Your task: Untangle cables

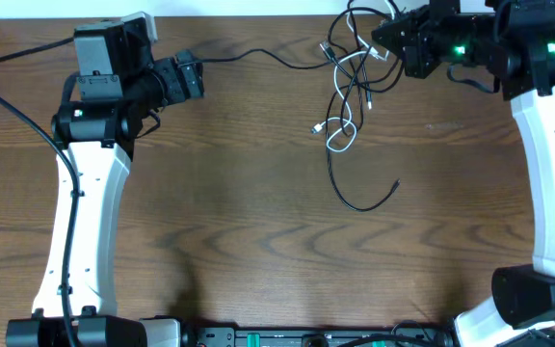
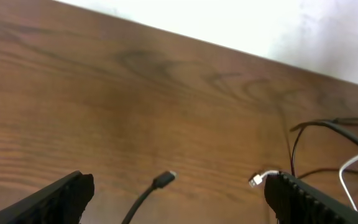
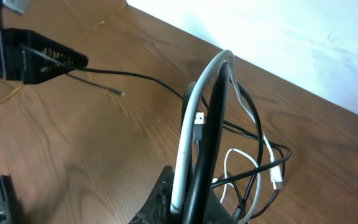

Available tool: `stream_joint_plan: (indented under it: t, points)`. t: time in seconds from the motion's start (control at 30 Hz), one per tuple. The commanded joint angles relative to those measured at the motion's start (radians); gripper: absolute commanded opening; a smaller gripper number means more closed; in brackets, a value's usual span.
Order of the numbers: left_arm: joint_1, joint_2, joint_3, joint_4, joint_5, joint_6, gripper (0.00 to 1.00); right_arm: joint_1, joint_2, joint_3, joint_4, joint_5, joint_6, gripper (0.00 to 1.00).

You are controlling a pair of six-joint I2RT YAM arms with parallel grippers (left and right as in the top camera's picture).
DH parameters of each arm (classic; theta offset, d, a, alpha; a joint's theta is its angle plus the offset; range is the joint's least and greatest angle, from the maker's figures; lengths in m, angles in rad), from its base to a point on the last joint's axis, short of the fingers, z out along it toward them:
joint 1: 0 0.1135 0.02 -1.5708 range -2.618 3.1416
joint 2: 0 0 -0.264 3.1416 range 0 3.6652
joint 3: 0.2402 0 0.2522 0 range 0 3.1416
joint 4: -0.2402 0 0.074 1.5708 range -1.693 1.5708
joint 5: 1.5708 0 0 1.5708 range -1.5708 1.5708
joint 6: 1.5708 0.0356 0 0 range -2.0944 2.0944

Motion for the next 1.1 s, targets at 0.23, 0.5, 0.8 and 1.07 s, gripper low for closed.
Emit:
stream_joint_plan:
  t: [0.23, 0.5, 0.8, 1.07]
  points:
    - [-0.001, -0.005, 0.017, -0.139, 0.046, 0.164, 0.94, 0.053, 0.084, 0.011, -0.008, 0.038, 0.052, 0.01]
    - [-0.001, -0.005, 0.017, -0.179, 0.364, 0.367, 0.98, 0.09, 0.142, 0.011, -0.004, 0.08, 0.056, 0.01]
    - [-0.008, -0.004, 0.016, -0.243, 0.416, 0.352, 0.98, 0.113, 0.18, 0.011, -0.019, 0.177, 0.074, 0.01]
    - [-0.097, 0.007, 0.016, -0.377, 0.008, 0.085, 0.98, 0.121, 0.196, 0.011, -0.02, 0.18, 0.074, 0.35]
